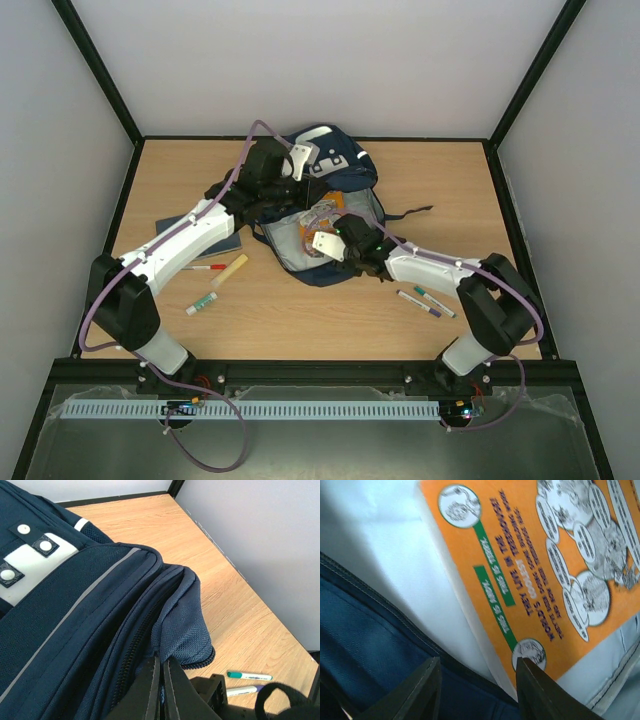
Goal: Pack the student bag
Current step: Place the book in the student bag.
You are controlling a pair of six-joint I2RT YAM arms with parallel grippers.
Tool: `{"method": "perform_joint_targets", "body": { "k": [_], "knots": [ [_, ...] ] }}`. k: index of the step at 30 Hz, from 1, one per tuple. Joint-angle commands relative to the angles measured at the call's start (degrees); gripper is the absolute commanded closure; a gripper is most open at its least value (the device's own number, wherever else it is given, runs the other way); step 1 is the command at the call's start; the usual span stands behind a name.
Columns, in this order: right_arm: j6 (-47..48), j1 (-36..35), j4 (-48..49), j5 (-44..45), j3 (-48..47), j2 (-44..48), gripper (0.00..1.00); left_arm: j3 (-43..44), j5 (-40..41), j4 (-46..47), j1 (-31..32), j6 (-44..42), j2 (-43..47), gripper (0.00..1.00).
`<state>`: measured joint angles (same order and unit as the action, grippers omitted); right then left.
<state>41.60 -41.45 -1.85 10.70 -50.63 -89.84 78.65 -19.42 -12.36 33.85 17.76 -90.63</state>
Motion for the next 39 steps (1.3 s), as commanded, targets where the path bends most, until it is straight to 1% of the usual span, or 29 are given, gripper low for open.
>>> {"method": "perform_joint_targets", "body": {
  "k": [1, 5, 9, 14, 16, 21, 25, 29, 34, 39],
  "knots": [
    [6.76, -2.75, 3.53, 2.37, 1.68, -0.36, 0.59, 0.8, -2.24, 3.31, 0.02, -0.11, 1.99, 0.98],
    [10.52, -3.65, 6.91, 4.13, 1.73, -2.95, 0.59, 0.88, -4.03, 3.61, 0.04, 0.26, 1.73, 0.98],
    [11.81, -3.67, 9.24, 6.4, -0.11, -6.5, 0.61, 0.93, -4.15, 3.48, -0.02, 0.26, 1.55, 0.98],
    [14.32, -3.57, 19.21, 11.74, -0.56, -10.7, 0.67, 1.06, -5.19, 3.65, -0.06, 0.58, 1.52, 0.97],
    [14.48, -3.59, 21.78, 13.6, -1.85, -12.52, 0.7, 1.06, -5.6, 3.67, -0.03, 0.72, 1.43, 0.97],
    [14.95, -3.43, 27.5, 16.32, -4.93, -16.53, 0.71, 1.04, -5.63, 3.57, -0.09, 0.7, 1.42, 0.98],
    [14.78, -2.73, 30.28, 18.3, -7.35, -19.78, 0.72, 1.02, -5.67, 3.57, -0.09, 0.7, 1.33, 0.98],
    [14.59, -1.75, 33.92, 19.01, -7.18, -21.73, 0.72, 1.14, -5.97, 3.58, -0.09, 0.83, 1.41, 0.97],
    [13.2, -0.42, 35.13, 20.15, -6.44, -23.34, 0.71, 1.15, -6.06, 3.65, -0.09, 0.95, 1.24, 0.98],
    [11.59, -0.73, 33.61, 19.42, -2.99, -20.98, 0.69, 1.15, -6.14, 3.57, -0.07, 1.05, 1.15, 0.98]
  ]
}}
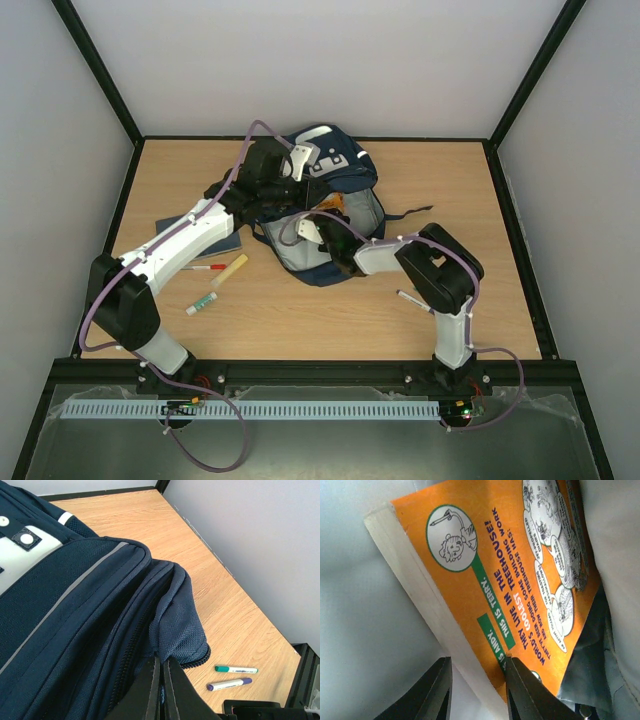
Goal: Pack the student bag
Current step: Place the book in the student bag, then move the student bag to the center of the board.
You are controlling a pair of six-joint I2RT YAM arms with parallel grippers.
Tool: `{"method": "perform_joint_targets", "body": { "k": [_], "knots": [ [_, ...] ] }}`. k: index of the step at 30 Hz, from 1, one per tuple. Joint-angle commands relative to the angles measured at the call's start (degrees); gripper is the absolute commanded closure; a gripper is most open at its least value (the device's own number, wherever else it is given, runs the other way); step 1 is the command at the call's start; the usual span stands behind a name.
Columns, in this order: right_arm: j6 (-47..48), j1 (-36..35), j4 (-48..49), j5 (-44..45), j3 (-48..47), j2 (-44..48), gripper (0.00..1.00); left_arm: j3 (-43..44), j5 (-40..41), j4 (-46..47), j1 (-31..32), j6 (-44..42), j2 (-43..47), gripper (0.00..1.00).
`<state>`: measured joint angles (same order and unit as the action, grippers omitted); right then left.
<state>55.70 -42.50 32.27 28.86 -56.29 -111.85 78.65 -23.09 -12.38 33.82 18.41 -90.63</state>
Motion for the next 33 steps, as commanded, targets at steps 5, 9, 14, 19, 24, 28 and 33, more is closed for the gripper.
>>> {"method": "perform_joint_targets", "body": {
  "k": [5, 9, 14, 19, 24, 28, 33],
  "knots": [
    [-7.7, 0.24, -6.75, -0.75, 4.5, 6.91, 0.66, 1.15, -2.48, 3.51, -0.01, 0.39, 1.06, 0.98],
    [-11.31, -1.06, -14.19, -6.06, 7.92, 14.1, 0.62, 1.15, -2.37, 3.51, -0.03, 0.44, 1.06, 0.98],
    [-19.2, -2.91, -25.7, -12.41, 12.45, 24.16, 0.62, 0.98, -2.06, 3.42, 0.13, 0.49, 0.8, 0.97],
    [-24.8, -2.68, -35.31, -18.65, 15.95, 36.84, 0.61, 1.92, 0.07, 1.27, 0.87, -0.51, -0.51, 0.91],
    [-30.69, -0.42, -45.47, -29.07, 11.58, 54.46, 0.61, 4.73, 8.61, -5.04, 6.02, -5.2, -1.85, 0.73],
    [-35.46, 2.18, -52.33, -32.1, 2.22, 58.06, 0.61, 6.41, 8.88, -10.07, 8.58, -4.33, -4.16, 0.71],
    [-40.76, 6.15, -46.99, -26.63, 1.98, 56.56, 0.6, 1.66, 17.66, -10.6, 10.34, -3.06, -0.06, 0.59]
  ]
}}
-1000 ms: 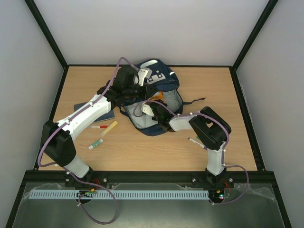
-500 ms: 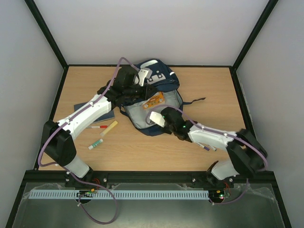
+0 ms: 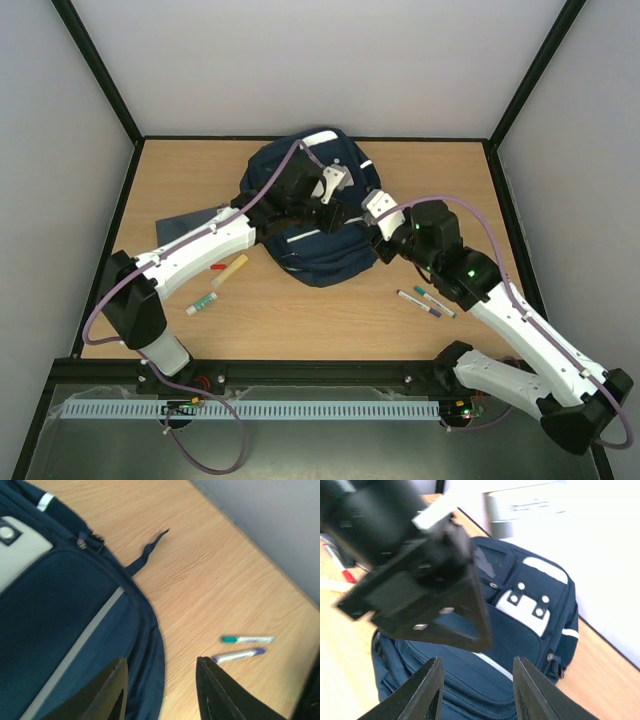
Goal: Pack the student bag
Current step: Move the student bag to the center of the board.
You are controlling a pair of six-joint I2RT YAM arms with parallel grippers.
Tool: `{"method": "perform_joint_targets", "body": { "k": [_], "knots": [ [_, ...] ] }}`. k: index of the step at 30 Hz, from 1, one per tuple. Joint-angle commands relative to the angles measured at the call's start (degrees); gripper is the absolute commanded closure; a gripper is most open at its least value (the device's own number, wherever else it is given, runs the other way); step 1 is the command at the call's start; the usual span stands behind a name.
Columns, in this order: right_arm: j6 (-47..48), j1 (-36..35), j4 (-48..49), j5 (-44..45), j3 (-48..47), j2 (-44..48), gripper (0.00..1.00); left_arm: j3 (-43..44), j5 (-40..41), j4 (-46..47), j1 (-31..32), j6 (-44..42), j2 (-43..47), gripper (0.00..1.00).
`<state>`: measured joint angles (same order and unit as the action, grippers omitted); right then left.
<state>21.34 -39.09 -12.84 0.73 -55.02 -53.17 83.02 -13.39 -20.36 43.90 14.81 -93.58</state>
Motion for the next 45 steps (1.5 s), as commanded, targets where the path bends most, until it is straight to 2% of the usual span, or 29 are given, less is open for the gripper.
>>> {"method": "perform_joint_targets", "body": {
  "k": [1, 4, 9, 15, 22, 29, 34, 40, 45],
  "knots": [
    [-7.78, 4.6, -0.36, 0.69, 1.13, -3.33, 0.59, -3.8, 10.74, -2.57, 0.14, 1.02, 4.03, 0.51],
    [-12.85, 12.93, 2.42, -6.57, 0.61, -8.74, 0.58, -6.81, 17.36, -2.79, -1.8, 3.32, 6.8, 0.34],
    [-18.71, 20.21, 5.9, -12.17, -1.64, -18.34, 0.47, -11.38, 21.47, -2.97, -11.16, 10.76, 8.87, 0.2],
    [-19.15, 20.63, 9.73, -10.34, 3.04, -21.39, 0.38, -14.88, 18.04, 2.59, -23.42, 17.79, 5.89, 0.18],
    [-18.87, 21.79, 9.66, -13.09, 5.93, -24.13, 0.34, -10.04, 11.96, 8.11, -29.93, 21.29, -6.27, 0.17],
    [-18.2, 21.86, 9.49, -14.55, 6.07, -25.25, 0.31, 0.67, 9.62, 6.02, -32.95, 21.21, -20.44, 0.14],
    [-17.84, 21.86, 9.4, -14.78, 5.95, -25.95, 0.31, 5.65, 4.3, 7.2, -33.08, 20.45, -27.76, 0.15],
    [-17.52, 21.82, 8.94, -15.3, 5.59, -27.04, 0.31, 7.36, -5.05, 10.99, -29.99, 18.4, -31.58, 0.21],
    [-17.28, 21.81, 8.65, -15.33, 5.44, -27.9, 0.31, 11.21, -7.76, 10.4, -24.44, 16.33, -34.53, 0.25]
  ]
}}
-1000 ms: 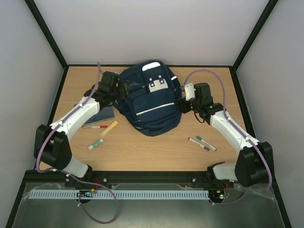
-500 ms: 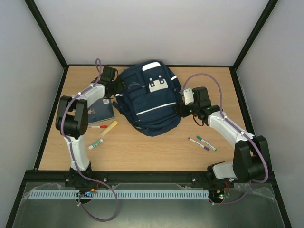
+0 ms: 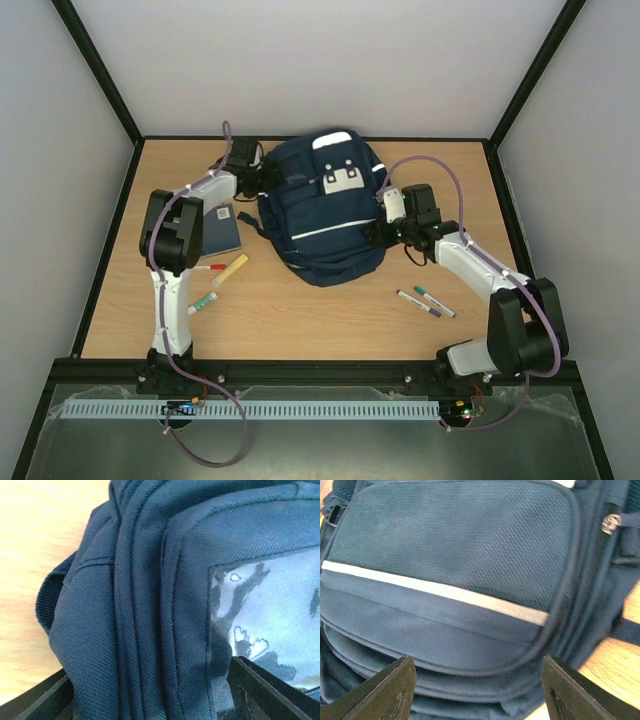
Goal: Pack the student bag
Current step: Move the student bag to the center of the board.
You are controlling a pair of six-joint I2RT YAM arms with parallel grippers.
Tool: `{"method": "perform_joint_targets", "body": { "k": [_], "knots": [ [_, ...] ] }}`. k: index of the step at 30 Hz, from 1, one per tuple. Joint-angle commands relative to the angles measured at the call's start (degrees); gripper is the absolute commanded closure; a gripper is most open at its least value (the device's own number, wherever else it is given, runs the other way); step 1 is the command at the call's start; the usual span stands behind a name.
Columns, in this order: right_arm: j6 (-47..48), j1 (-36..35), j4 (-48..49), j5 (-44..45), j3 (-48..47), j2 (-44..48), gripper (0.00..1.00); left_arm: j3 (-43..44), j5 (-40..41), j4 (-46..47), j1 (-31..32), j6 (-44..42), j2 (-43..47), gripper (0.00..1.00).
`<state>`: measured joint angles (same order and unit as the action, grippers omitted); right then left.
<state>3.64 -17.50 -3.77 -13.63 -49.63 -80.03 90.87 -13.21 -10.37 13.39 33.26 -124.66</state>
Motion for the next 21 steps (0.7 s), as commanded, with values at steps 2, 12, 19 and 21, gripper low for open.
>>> {"method": "perform_joint_targets", "body": {
  "k": [2, 12, 19, 21],
  "knots": [
    [0.47, 0.24, -0.44, -1.14, 0.02, -1.09, 0.31, 5.28, -8.3, -0.51, 8.04, -2.16, -4.78, 0.26],
    [0.52, 0.21, -0.7, -1.05, 0.09, -0.94, 0.31, 10.5, -9.06, -1.47, 12.89, -0.98, -7.22, 0.28],
    [0.58, 0.34, -0.8, -1.52, 0.12, -0.07, 0.31, 10.55, -1.1, -10.97, 11.42, -4.66, 0.24, 0.24],
    [0.57, 0.34, -0.84, -1.91, 0.18, 0.12, 0.31, 8.04, 1.58, -13.17, 10.13, -4.01, 4.4, 0.22]
  ]
}}
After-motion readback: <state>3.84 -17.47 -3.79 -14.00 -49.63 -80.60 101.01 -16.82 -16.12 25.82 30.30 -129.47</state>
